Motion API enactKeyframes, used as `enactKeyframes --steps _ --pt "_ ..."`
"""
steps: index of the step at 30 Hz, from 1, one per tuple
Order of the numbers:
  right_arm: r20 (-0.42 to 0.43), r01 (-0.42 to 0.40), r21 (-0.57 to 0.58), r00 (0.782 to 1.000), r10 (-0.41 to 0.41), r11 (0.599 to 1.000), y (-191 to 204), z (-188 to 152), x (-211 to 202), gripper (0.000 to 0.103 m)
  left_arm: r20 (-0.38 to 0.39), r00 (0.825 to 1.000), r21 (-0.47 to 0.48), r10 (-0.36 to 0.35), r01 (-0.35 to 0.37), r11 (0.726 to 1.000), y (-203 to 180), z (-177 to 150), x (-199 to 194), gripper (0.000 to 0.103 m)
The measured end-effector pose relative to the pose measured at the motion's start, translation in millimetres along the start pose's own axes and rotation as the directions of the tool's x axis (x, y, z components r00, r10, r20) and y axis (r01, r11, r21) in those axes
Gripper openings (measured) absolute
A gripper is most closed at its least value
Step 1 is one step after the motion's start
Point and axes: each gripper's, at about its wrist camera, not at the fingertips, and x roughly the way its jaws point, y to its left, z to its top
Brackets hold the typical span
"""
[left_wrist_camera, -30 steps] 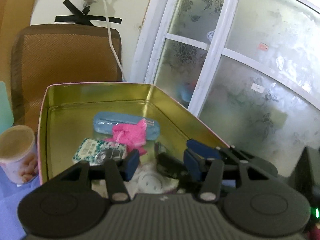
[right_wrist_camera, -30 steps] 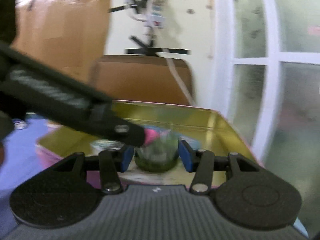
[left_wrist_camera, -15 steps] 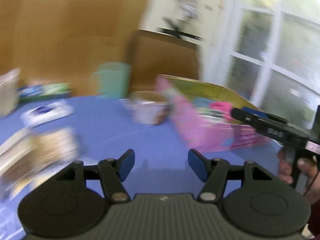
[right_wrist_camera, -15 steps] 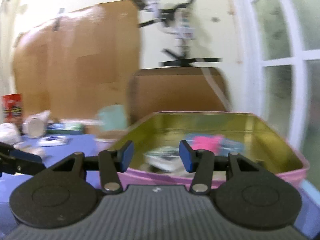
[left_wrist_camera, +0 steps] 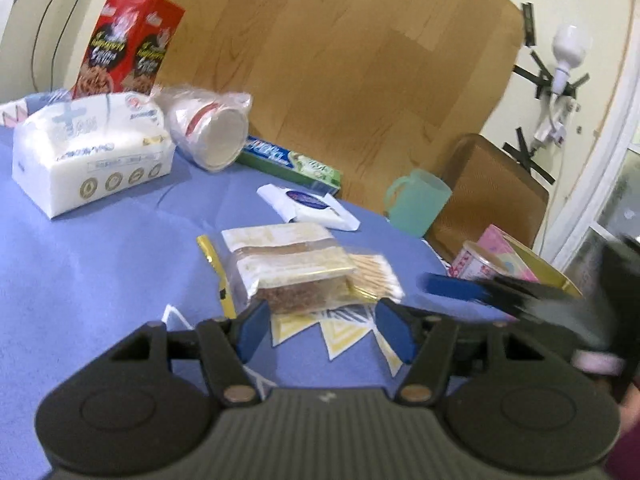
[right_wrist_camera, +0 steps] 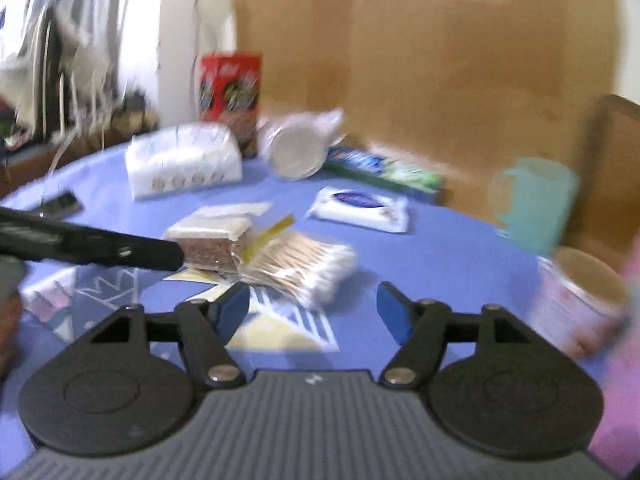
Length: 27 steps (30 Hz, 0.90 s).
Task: Organize soft objects
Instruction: 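Grasp the clear bag of cotton swabs with the left gripper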
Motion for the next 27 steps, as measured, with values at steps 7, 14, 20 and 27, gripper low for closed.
enactKeyframes --steps 7,14,20,27 --pt "-0.053 0.013 0.03 0.999 -0.012 0.999 -2.6 -1.8 3.0 0.023 0.016 1.0 0.018 -0.004 0.004 1.0 -2.4 -4.2 -2.8 0.064" --pt "-0.041 0.116 0.075 0.993 -0.113 0.99 -9.7 -62.6 -84.3 0.023 -0.02 1.0 0.06 -0.02 0.021 0.998 -12.3 -5.1 -0.2 0.065" --pt "-0.034 0.208 0.133 0.978 -0.205 0.969 -6.1 -108.5 -148.6 0.048 -0.167 0.958 0.109 -0.233 0.253 0.961 -68.1 -17.3 21.2 0.07" --pt "-0.015 0.209 0.165 0.978 -0.21 0.964 -13.6 -111.4 -136.8 0.054 -0.326 0.909 0.242 -0.259 0.345 0.907 -134.7 -35.0 61.7 0.07"
